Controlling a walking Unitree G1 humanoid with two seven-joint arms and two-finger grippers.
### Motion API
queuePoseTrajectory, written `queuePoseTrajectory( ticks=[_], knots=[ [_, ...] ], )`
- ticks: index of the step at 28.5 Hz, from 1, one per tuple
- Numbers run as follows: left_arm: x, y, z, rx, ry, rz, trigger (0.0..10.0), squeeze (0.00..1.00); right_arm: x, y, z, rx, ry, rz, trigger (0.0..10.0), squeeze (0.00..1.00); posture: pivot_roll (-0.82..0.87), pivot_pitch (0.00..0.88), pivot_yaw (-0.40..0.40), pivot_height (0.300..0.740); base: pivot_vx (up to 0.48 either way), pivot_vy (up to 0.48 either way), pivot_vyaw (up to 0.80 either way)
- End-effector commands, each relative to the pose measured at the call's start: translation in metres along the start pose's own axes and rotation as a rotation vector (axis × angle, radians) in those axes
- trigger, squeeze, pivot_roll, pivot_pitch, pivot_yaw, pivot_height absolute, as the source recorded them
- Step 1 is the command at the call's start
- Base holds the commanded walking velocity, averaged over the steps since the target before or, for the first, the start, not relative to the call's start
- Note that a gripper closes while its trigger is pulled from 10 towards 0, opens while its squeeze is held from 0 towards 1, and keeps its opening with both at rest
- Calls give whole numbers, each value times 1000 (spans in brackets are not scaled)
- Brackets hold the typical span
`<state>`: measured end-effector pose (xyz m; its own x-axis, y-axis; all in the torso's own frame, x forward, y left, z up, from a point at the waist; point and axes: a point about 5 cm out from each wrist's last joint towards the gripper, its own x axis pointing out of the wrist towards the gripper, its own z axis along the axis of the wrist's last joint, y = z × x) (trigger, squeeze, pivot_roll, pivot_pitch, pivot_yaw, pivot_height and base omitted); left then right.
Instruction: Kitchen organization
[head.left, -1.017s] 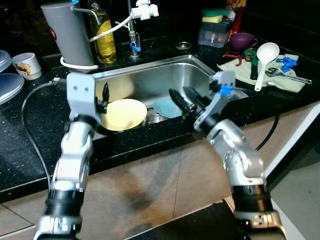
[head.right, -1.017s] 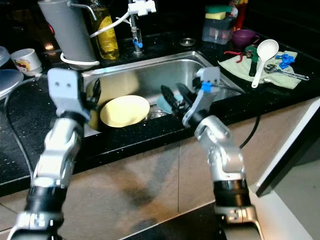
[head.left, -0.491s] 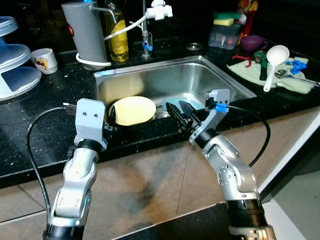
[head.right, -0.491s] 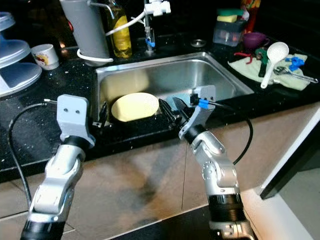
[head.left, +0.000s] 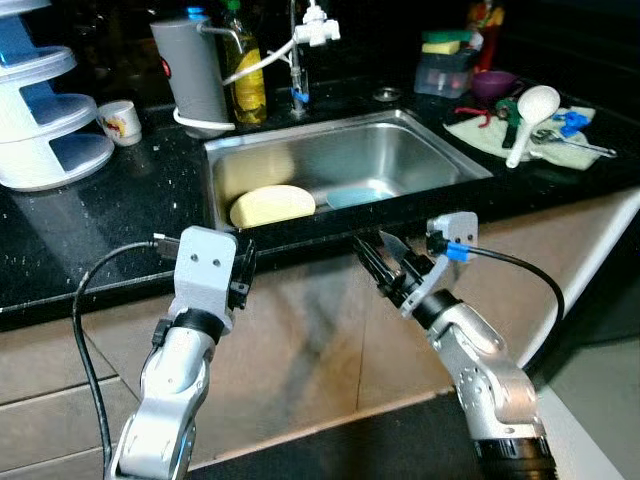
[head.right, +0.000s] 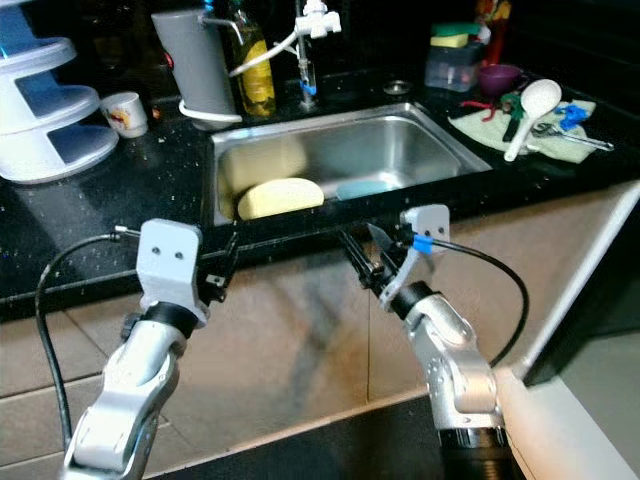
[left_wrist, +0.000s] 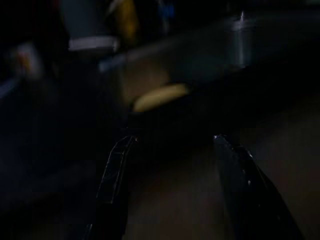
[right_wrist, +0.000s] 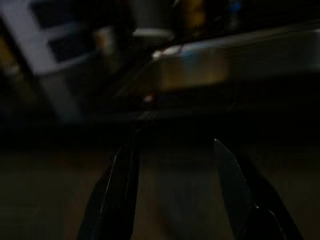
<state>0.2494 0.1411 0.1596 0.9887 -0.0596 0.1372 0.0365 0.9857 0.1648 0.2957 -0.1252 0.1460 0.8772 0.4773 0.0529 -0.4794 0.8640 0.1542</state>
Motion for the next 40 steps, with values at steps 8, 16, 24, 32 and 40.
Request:
queuePoseTrajectory(
  ticks=[8,16,24,32,40],
  knots=[
    [-28,0,-23,-134,142,-4,10000,0,-9,2,-18,-27,88,-13,10000,0,13,0,23,740,-289,0,0],
    [-35,-2,-41,-314,240,-24,10000,0,-12,6,-25,-43,109,26,10000,0,12,0,12,740,0,0,600],
    [-33,-10,-40,-330,167,-171,10000,0,-7,12,-26,-6,95,84,10000,0,19,0,19,740,0,0,794],
    [-35,-16,-41,-273,154,-216,10000,0,-13,12,-33,20,103,75,10000,0,4,0,23,740,0,0,788],
    [-37,-20,-46,-275,174,-230,10000,0,-15,12,-37,46,113,90,10000,0,10,0,27,740,0,0,788]
  ],
)
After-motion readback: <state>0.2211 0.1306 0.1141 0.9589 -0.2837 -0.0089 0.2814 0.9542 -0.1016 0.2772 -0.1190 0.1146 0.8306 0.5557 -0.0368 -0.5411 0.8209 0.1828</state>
